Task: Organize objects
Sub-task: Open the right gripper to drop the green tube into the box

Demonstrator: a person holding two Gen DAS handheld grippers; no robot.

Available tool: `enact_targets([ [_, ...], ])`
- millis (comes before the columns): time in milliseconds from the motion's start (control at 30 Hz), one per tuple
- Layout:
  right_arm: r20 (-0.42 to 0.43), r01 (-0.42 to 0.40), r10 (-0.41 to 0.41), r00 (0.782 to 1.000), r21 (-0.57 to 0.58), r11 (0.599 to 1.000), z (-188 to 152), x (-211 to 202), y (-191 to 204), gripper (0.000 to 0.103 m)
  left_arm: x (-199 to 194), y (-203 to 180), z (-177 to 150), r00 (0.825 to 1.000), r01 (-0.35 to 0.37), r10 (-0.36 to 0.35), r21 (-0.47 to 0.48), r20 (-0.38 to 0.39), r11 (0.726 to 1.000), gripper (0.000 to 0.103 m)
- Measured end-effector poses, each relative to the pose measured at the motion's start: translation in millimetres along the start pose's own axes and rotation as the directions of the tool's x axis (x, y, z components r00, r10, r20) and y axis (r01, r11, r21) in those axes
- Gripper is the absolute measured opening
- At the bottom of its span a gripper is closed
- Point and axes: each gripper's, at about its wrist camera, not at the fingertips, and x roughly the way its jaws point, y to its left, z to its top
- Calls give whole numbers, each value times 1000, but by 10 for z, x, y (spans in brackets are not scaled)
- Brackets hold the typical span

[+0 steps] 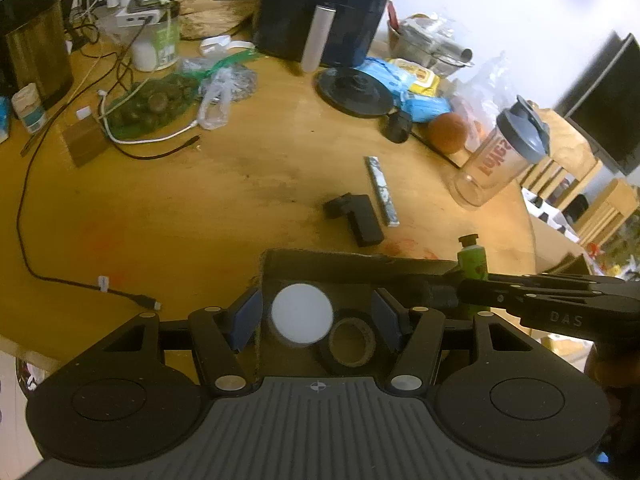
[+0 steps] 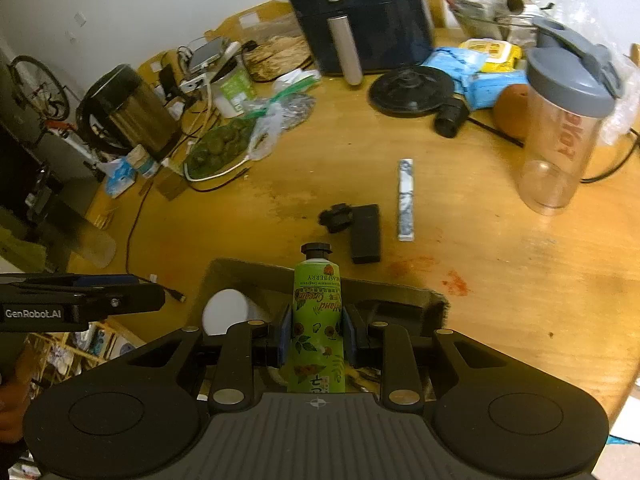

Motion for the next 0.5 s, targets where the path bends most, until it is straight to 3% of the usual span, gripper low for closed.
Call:
enact_targets([
  [167,2,-89,89,996,-12,996,38,47,101,30,-44,86,-38,1000,-14,14,-29,5,999,59],
  [233,-7,-112,112,994,-22,993,55,68,158,49,-61,114,-51,1000,-18,18,-38,9,999,59],
  [267,-6,-110,109,994,-33,993,57,78,200,70,-66,128,-57,1000,-18,18,-42,9,999,59],
  [300,-1,-103,103,995,-42,994,57,79,231,85,-71,139,-63,1000,-18,18,-45,10,999,59],
  [400,7,-90,91,996,-69,994,63,88,299,98,-82,161,-70,1000,-18,19,-48,12,999,59],
  [500,7,-68,68,998,-77,995,68,107,316,103,-76,170,-72,1000,-17,17,-48,10,999,59],
])
